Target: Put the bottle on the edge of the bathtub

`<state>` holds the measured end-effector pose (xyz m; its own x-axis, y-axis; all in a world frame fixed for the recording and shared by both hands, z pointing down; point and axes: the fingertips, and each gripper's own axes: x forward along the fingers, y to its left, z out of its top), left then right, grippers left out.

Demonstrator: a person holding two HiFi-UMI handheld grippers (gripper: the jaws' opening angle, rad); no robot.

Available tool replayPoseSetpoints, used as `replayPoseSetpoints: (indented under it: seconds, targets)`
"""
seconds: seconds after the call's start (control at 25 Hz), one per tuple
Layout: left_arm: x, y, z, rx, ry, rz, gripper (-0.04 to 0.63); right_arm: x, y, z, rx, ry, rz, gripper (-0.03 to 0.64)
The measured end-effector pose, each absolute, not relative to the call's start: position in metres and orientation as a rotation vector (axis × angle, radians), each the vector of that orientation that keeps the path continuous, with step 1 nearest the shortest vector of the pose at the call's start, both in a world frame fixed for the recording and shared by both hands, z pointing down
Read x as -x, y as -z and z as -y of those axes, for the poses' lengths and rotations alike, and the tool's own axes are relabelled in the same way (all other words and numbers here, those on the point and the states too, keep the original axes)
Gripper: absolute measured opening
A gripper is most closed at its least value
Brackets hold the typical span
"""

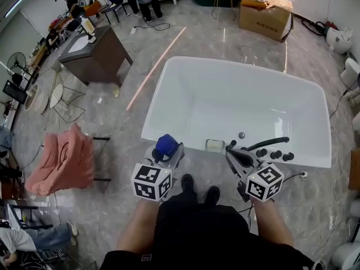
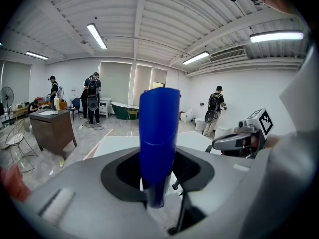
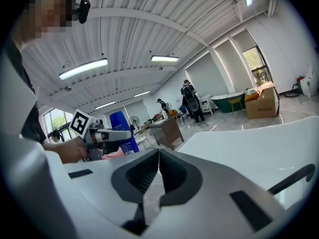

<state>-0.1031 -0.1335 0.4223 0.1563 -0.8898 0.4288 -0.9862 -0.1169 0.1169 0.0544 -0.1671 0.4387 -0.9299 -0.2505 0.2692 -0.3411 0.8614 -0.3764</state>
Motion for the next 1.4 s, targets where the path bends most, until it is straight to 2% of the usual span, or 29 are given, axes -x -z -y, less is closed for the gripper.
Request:
replayPoseSetpoints:
  seconds: [0.72,1.4]
  targets:
    - [0.150,-0.502,0.188,-2.017,-0.361,1.706,0.163,0.000,-0.489,0.211,-0.415,-0.625,2.660,0.012]
    - [0.123,-0.615,0.230,-2.048,-0.461,1.599,0.161,0.009,-0.568,0.217,-0.396,-0.717,2.555,0.012]
